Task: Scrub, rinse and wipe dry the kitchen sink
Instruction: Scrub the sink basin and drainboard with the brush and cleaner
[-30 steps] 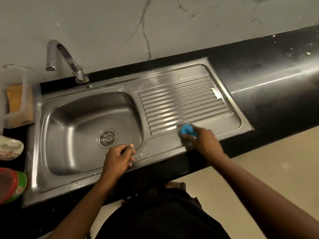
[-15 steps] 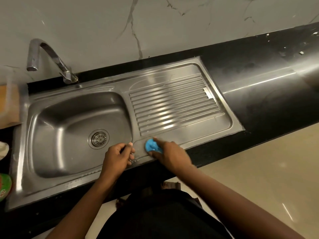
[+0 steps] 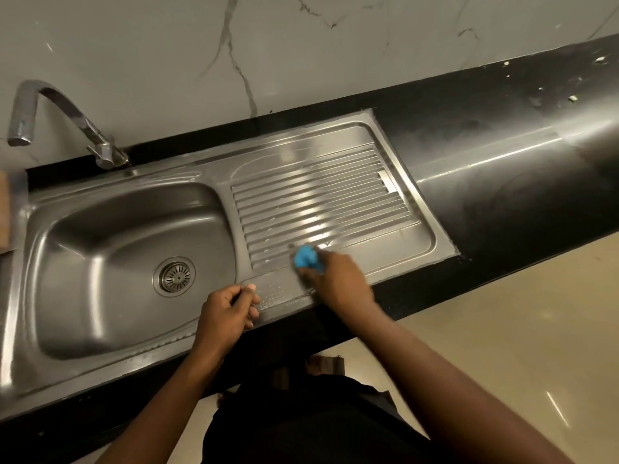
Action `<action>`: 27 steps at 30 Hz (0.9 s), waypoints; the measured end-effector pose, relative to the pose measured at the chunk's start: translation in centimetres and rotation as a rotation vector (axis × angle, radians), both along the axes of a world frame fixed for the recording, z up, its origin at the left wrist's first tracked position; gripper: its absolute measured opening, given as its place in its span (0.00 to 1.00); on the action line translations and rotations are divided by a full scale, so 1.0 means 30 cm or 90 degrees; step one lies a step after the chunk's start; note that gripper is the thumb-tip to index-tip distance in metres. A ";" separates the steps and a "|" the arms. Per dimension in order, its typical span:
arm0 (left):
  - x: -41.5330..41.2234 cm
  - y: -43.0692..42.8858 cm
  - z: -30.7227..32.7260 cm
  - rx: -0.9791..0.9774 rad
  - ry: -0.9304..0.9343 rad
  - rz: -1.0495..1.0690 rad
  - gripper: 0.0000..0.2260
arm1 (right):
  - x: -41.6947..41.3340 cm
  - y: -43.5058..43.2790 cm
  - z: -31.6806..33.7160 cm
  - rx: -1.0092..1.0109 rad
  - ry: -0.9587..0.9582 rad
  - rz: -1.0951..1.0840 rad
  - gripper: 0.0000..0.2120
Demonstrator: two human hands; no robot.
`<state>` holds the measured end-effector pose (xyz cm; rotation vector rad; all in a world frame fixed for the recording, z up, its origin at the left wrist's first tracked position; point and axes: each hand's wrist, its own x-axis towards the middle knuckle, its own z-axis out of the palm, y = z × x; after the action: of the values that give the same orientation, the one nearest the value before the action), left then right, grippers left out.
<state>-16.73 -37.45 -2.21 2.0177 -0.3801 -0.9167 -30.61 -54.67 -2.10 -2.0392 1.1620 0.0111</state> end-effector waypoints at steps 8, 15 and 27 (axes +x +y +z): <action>0.004 -0.039 0.006 -0.001 -0.024 -0.015 0.15 | -0.121 -0.097 0.082 0.035 0.121 0.056 0.24; -0.004 -0.038 0.004 -0.005 -0.023 -0.015 0.14 | -0.284 -0.291 0.150 0.065 0.144 -0.025 0.17; -0.020 -0.100 0.003 -0.008 -0.025 -0.036 0.15 | -0.220 -0.066 0.076 0.041 0.084 0.022 0.26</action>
<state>-17.33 -40.45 -2.11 2.0243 -0.4652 -0.9077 -37.21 -56.65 0.18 -2.0263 1.1905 0.1999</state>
